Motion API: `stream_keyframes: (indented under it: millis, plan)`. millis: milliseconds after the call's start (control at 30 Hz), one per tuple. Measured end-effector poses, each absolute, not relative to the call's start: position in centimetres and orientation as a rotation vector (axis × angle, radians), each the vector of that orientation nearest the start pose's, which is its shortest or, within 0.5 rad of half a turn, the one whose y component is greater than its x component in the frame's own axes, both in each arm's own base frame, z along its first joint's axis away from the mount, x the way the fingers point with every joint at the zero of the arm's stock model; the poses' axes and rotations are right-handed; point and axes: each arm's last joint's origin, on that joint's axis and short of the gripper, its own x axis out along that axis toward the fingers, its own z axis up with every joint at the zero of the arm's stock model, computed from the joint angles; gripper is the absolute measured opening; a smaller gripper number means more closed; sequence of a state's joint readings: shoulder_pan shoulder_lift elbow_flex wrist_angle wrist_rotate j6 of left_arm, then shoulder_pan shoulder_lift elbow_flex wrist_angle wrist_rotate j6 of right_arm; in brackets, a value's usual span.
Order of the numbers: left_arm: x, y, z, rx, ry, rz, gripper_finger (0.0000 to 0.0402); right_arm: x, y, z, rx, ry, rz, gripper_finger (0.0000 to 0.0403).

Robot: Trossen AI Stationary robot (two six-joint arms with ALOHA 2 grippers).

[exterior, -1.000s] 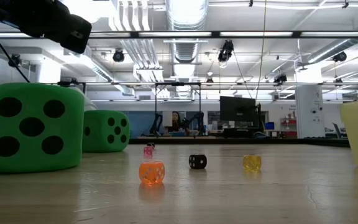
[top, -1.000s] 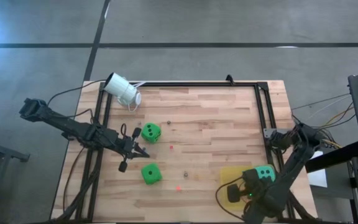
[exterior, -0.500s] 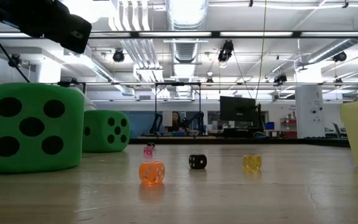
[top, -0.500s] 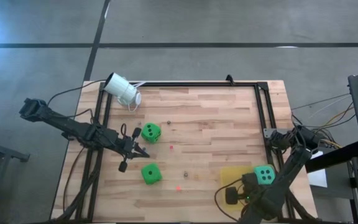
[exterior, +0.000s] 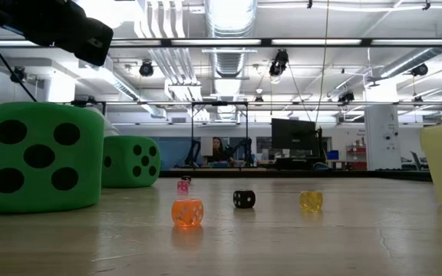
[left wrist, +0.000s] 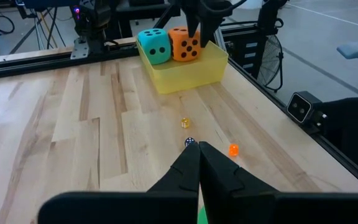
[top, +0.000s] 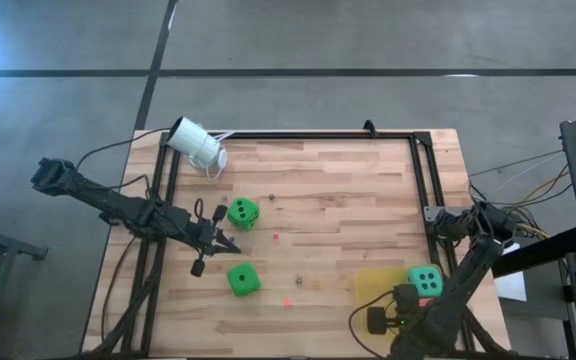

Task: Pick & Place Dice
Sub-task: Put the large orange die into the yellow bin, then put the top large green die into the yellow bin

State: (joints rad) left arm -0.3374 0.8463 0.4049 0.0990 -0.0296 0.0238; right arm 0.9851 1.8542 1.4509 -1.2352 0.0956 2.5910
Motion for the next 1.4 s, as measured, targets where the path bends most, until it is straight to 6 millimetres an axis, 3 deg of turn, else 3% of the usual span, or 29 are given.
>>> stream_keyframes:
  millis: [767, 1100, 1233, 1400]
  plan:
    - [17.3, -6.0, 21.8, 0.089, 0.334, -0.309, 0.0006, 17.2, 27.9, 21.8, 1.087, 1.143, -1.319, 0.04]
    - [17.3, -6.0, 21.8, 0.088, 0.334, -0.309, 0.0006, 17.4, 28.0, 23.2, 1.085, 1.131, -1.314, 0.04]
    - [17.3, -6.0, 21.8, 0.088, 0.334, -0.309, 0.0006, 17.6, 27.9, 24.3, 1.072, 1.054, -1.283, 0.04]
    - [17.3, -6.0, 21.8, 0.085, 0.335, -0.309, 0.0006, 18.0, 27.3, 25.5, 0.997, 0.837, -1.173, 0.04]
